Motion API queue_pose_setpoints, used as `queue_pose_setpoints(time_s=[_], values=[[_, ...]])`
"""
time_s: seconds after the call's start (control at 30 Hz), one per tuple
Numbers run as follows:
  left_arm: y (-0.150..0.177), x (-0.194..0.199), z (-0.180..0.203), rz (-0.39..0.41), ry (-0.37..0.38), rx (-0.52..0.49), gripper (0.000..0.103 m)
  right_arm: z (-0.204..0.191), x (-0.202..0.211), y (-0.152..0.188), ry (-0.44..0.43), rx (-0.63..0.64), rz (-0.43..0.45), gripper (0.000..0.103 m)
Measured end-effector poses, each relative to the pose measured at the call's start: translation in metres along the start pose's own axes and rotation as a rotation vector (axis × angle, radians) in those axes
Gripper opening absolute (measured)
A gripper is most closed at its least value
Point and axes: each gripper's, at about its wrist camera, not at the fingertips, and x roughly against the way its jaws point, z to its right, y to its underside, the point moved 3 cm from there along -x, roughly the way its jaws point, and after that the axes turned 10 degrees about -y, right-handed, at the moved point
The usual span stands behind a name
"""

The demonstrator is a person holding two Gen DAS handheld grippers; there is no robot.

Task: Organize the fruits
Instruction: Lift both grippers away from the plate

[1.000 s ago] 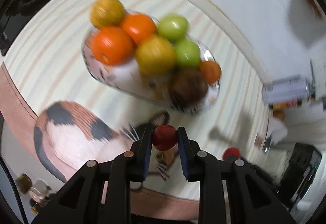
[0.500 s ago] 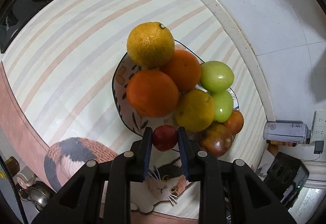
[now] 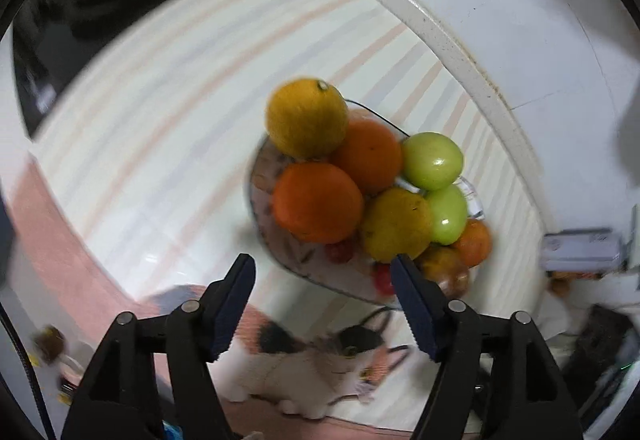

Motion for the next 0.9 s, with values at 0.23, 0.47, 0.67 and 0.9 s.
queue_pose_setpoints(time_s=[0.23, 0.47, 0.67, 0.9], values=[[0.038, 0.029, 0.001, 0.107, -0.168, -0.087, 0.096, 0.001, 0.045, 0.012, 0.23, 0.124, 0.01, 0.094], [0.079, 0.061, 0.013, 0.208, -0.221, -0.103, 0.096, -0.004, 0.093, 0.023, 0.294, 0.181, 0.063, 0.097], [0.1, 0.102, 0.026, 0.318, -0.271, -0.088, 0.096, -0.014, 0.13, 0.032, 0.282, 0.221, 0.101, 0.097], [0.131, 0.142, 0.031, 0.406, -0.273, -0.061, 0.096, -0.033, 0.178, 0.056, 0.268, 0.271, 0.152, 0.097]])
